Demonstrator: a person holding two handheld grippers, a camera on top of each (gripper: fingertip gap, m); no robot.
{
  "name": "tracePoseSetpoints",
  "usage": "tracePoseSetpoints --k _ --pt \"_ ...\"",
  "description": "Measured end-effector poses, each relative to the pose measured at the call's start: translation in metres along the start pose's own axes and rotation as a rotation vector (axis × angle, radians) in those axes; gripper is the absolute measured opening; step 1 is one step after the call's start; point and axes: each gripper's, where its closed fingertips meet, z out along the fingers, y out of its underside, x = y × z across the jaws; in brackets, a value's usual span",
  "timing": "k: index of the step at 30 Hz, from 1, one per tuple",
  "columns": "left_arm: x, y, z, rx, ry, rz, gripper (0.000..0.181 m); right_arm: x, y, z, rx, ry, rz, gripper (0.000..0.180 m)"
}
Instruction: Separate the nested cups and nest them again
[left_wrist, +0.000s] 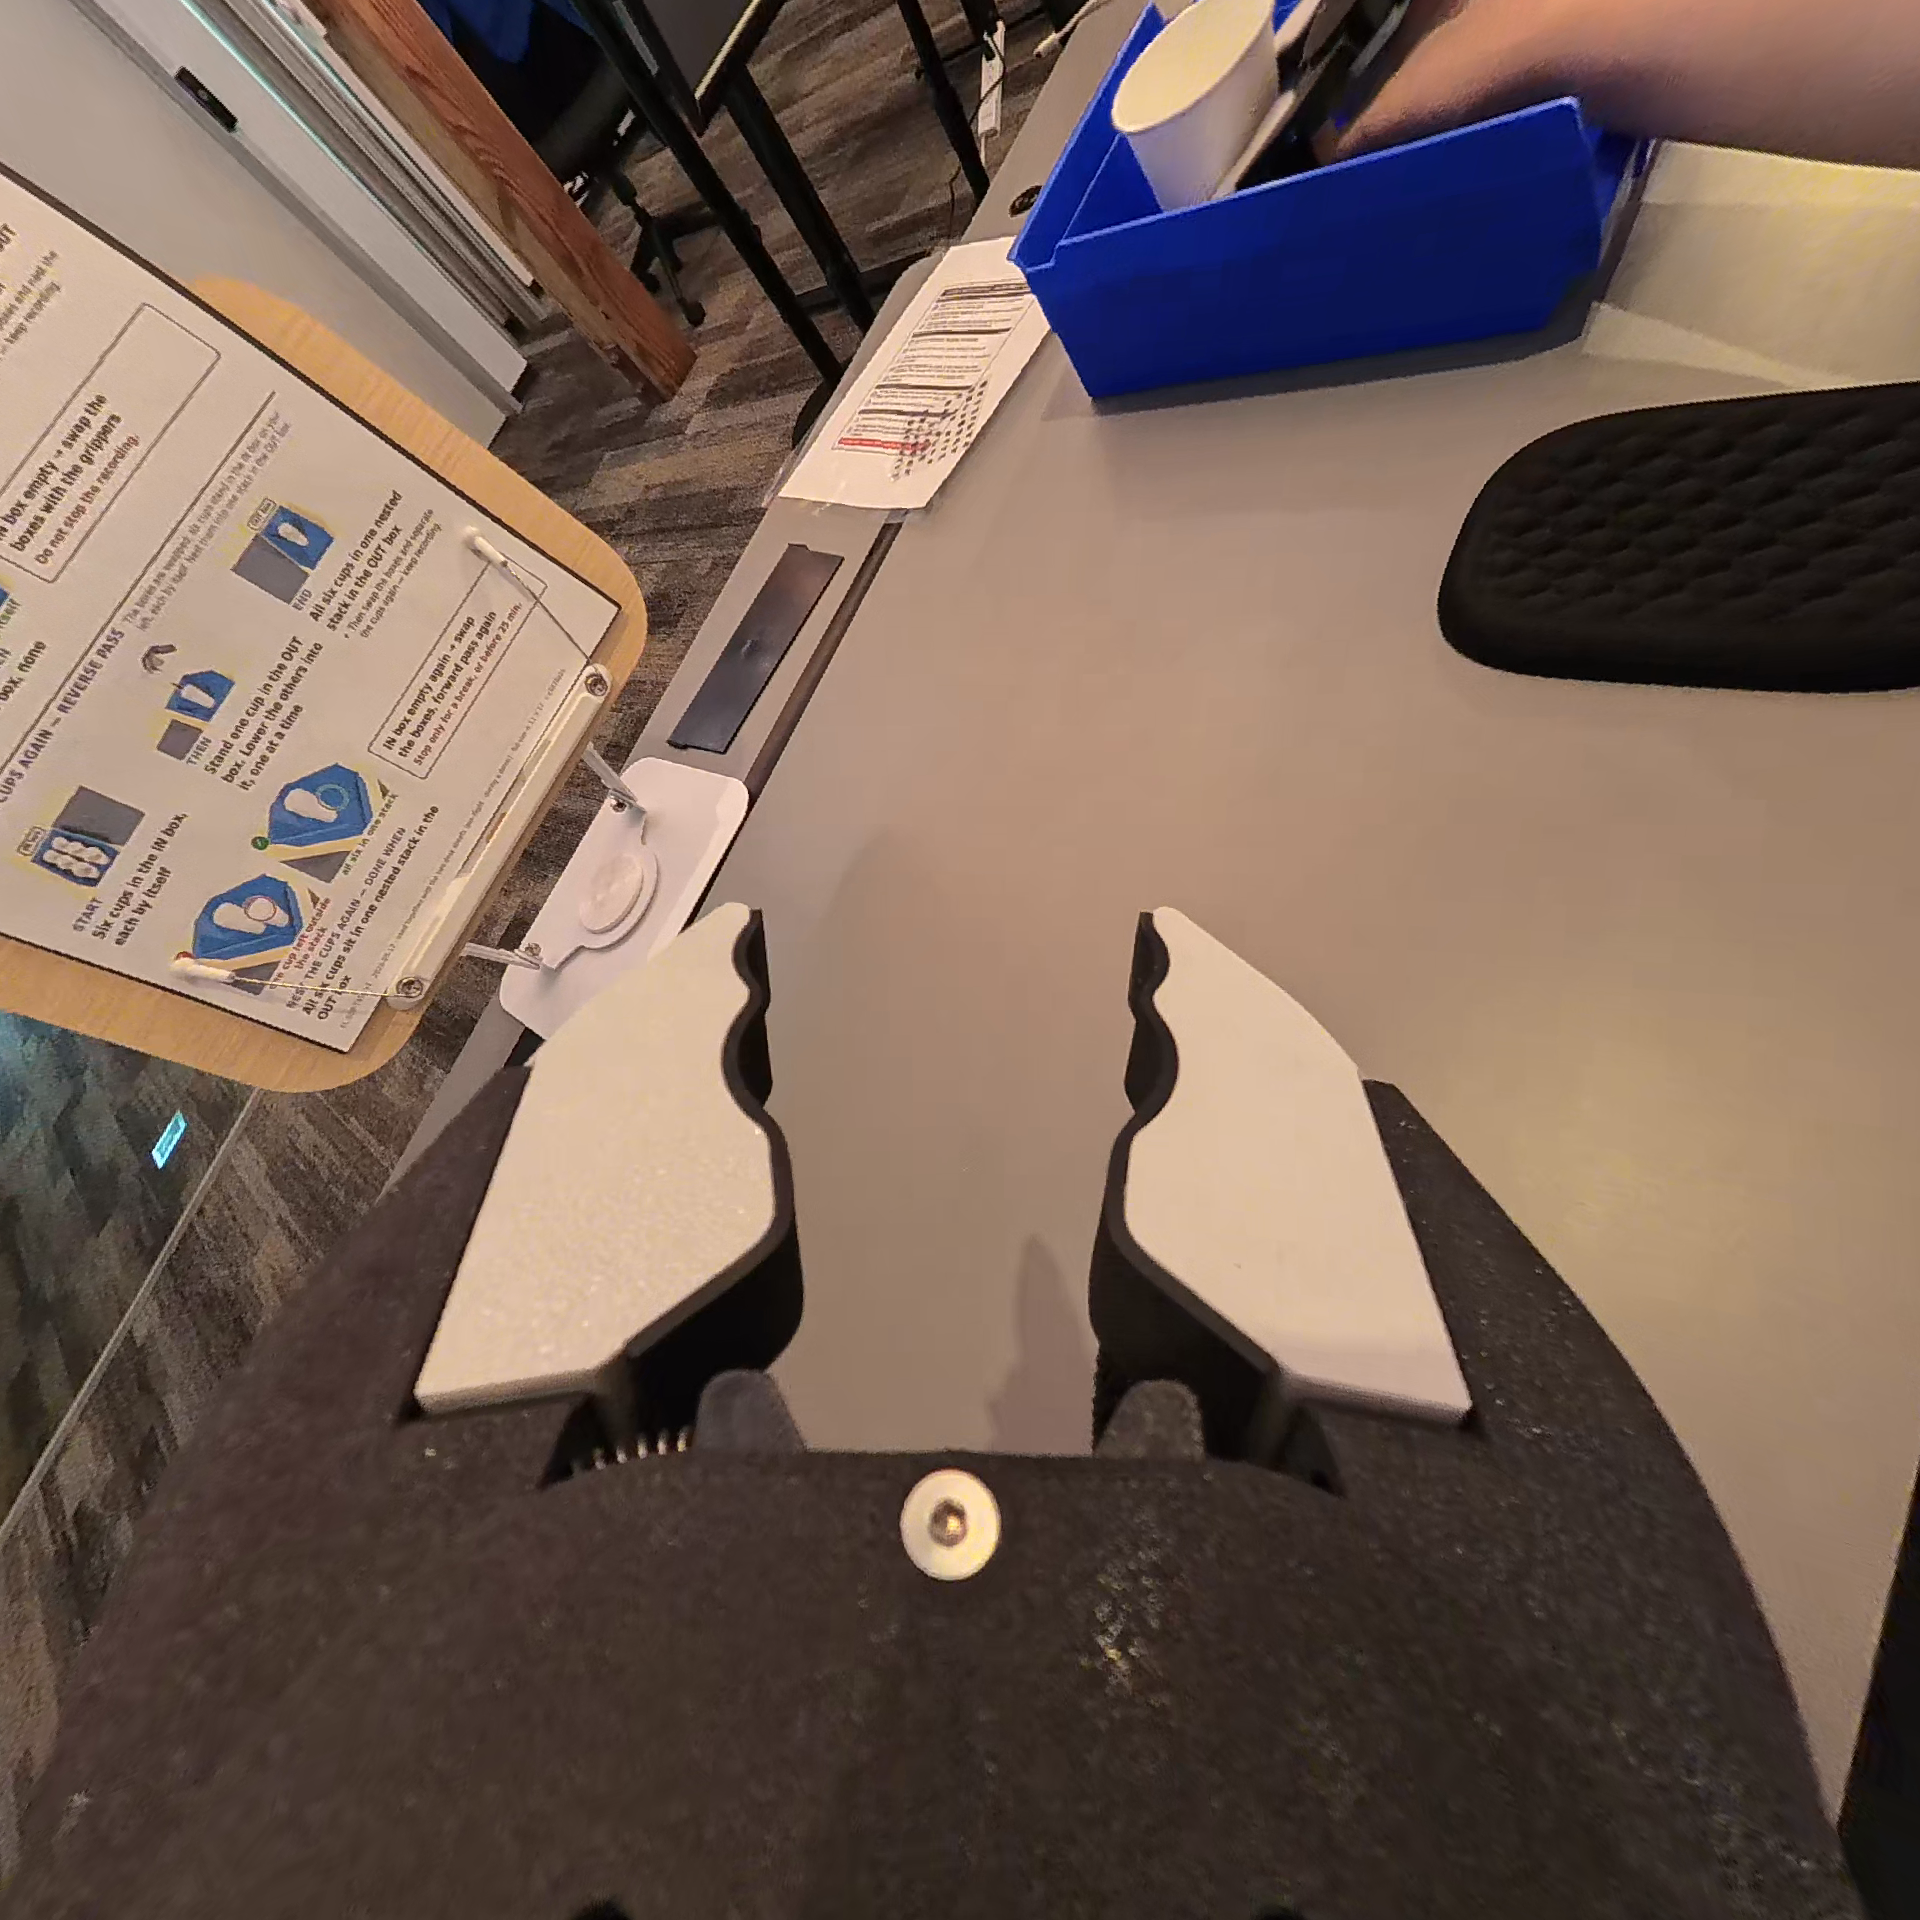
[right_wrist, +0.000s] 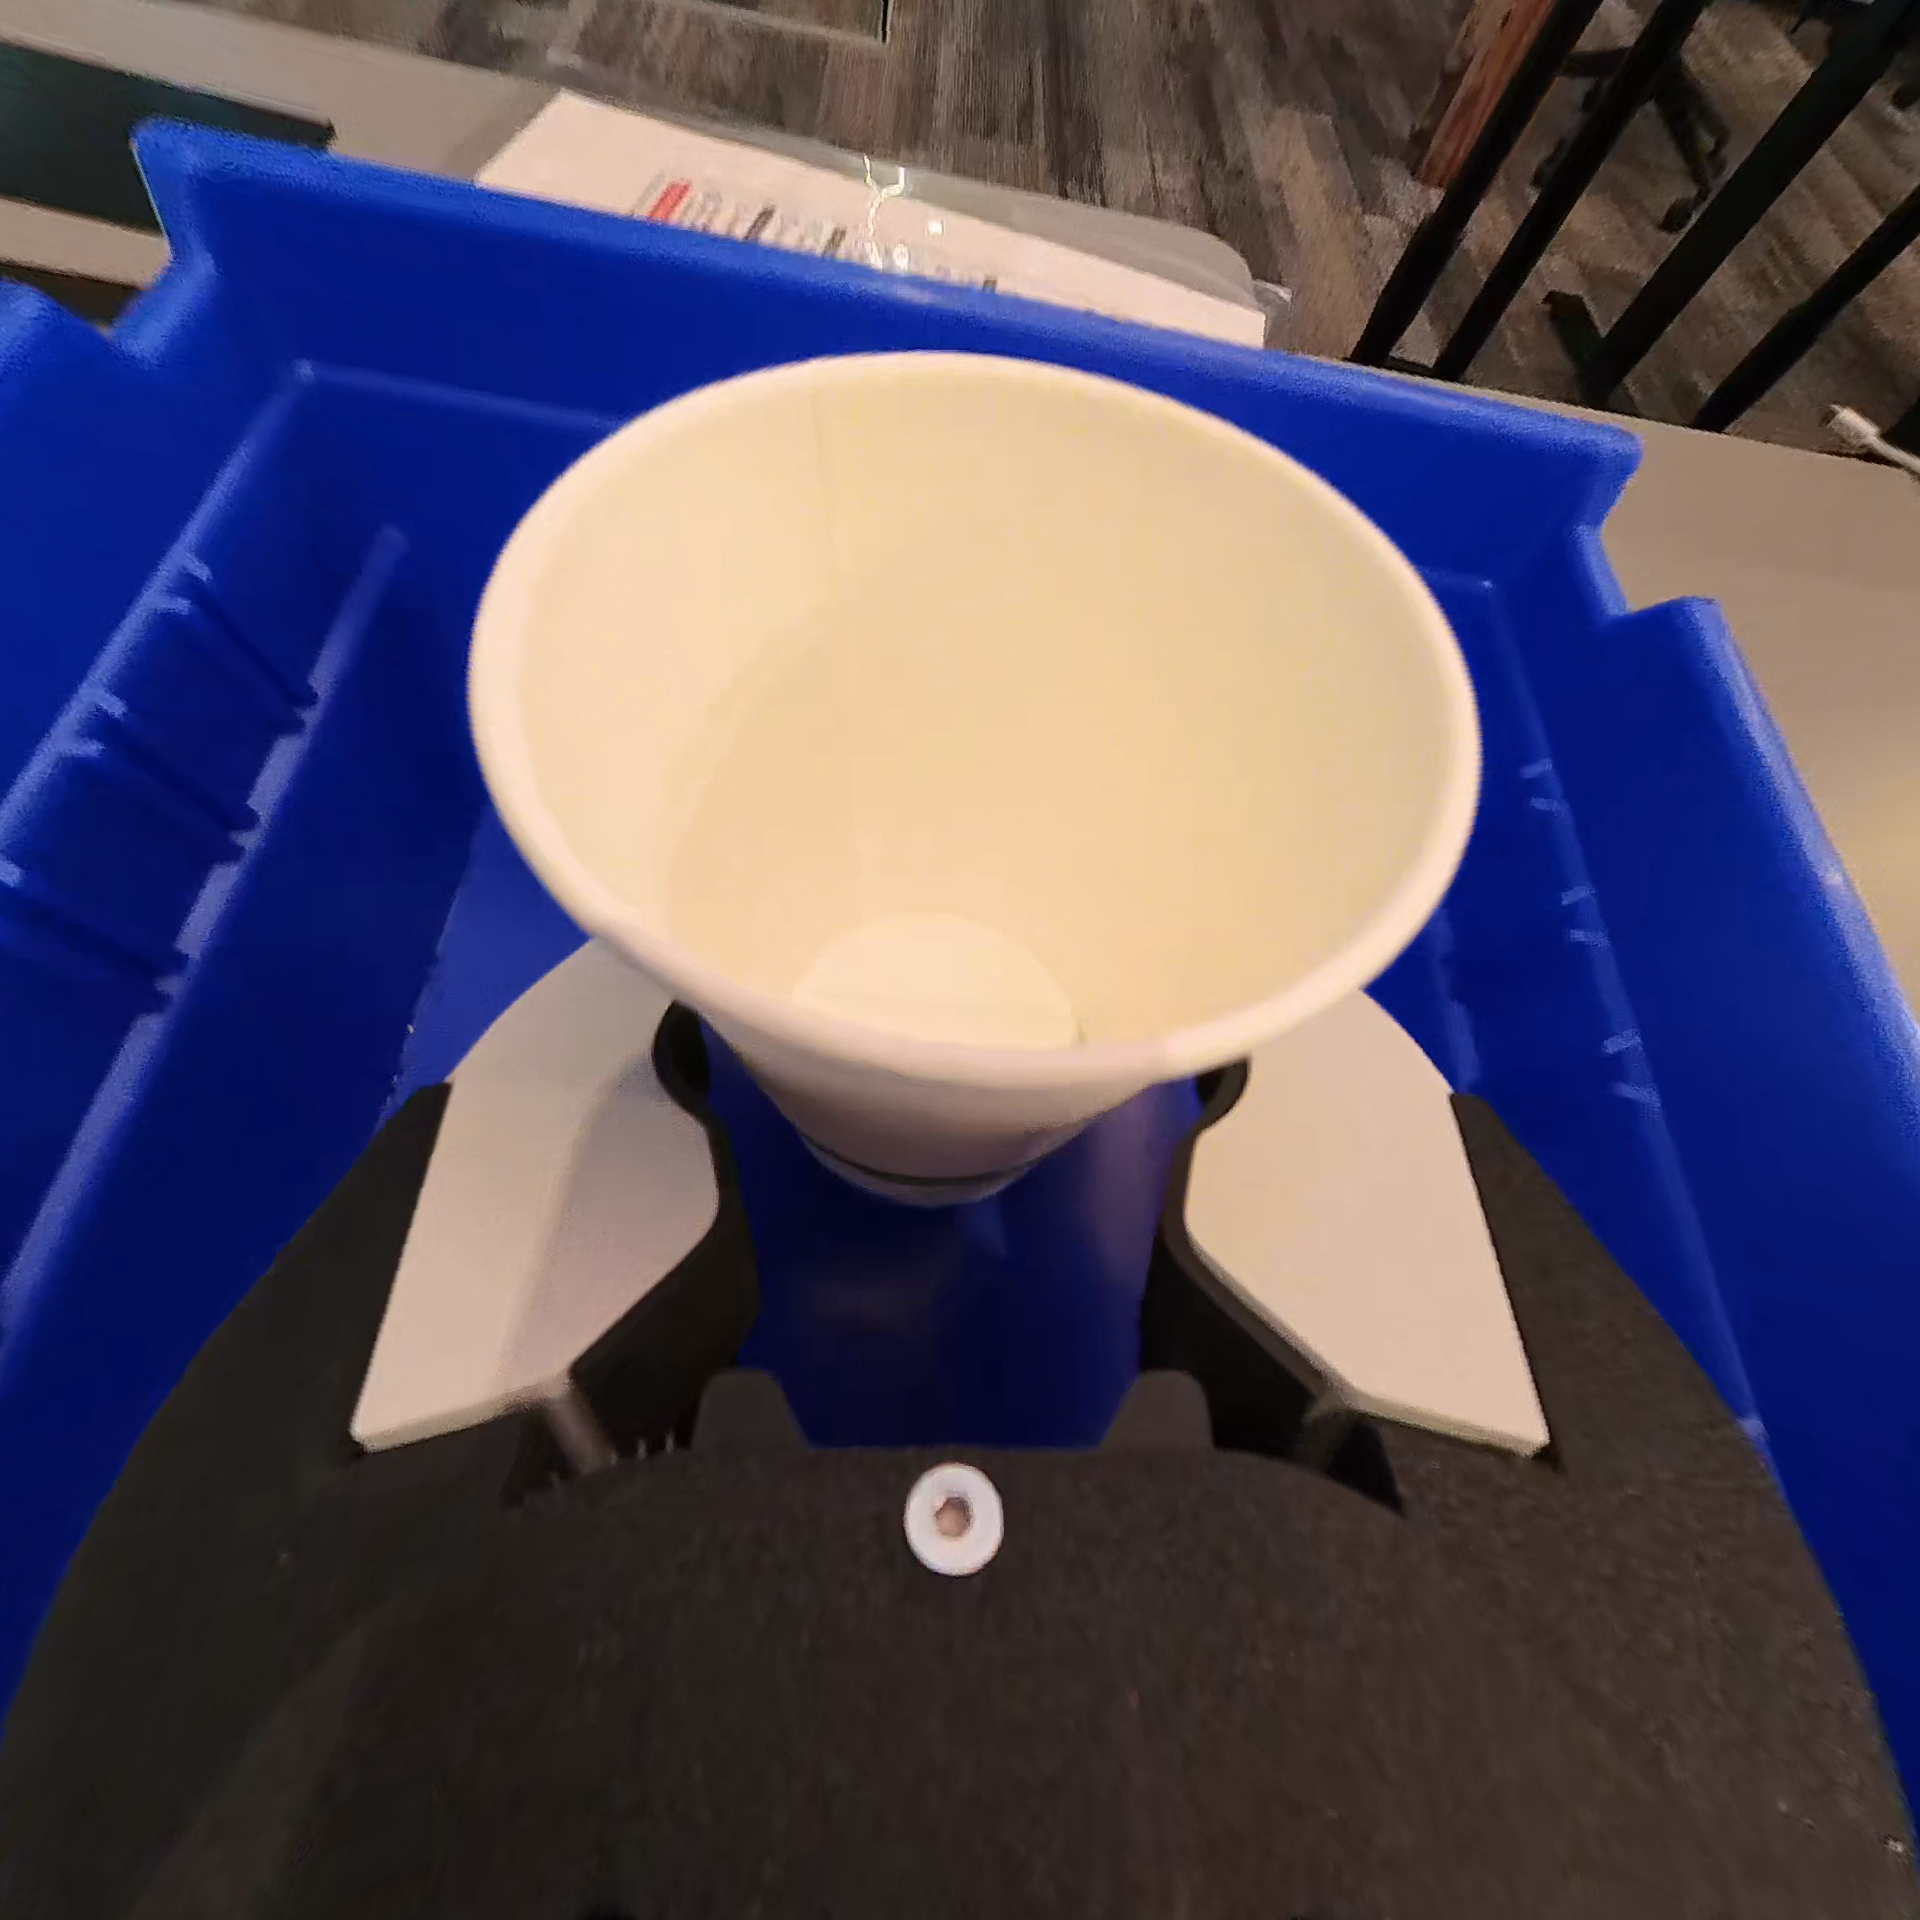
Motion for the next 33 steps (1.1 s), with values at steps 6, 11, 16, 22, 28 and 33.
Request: tracePoseSetpoints --k 6,11,16,22,28,33 --pt "-0.002 0.002 -0.008 -0.005 -0.007 -0.018 0.068 0.004 0.024 -0.002 -0.152 0.052 -0.078 0.101" --pt "-0.006 0.005 -0.018 -0.002 -0.023 -0.036 0.069 0.009 0.025 -0.016 -0.187 0.099 -0.080 0.107" --pt "-0.011 0.021 -0.032 -0.028 -0.049 -0.058 0.070 0.013 0.015 -0.050 -0.213 0.130 -0.054 0.108" --pt "-0.040 0.061 -0.064 -0.128 -0.165 -0.097 0.070 0.007 -0.016 -0.121 -0.208 0.119 0.078 0.109" --pt "-0.115 0.128 -0.124 -0.314 -0.349 -0.218 0.067 -0.078 -0.141 -0.201 0.239 -0.114 0.063 0.097" --pt "-0.140 0.218 -0.166 -0.592 -0.306 -0.323 0.061 -0.228 -0.202 -0.264 0.457 -0.653 -0.135 0.092"
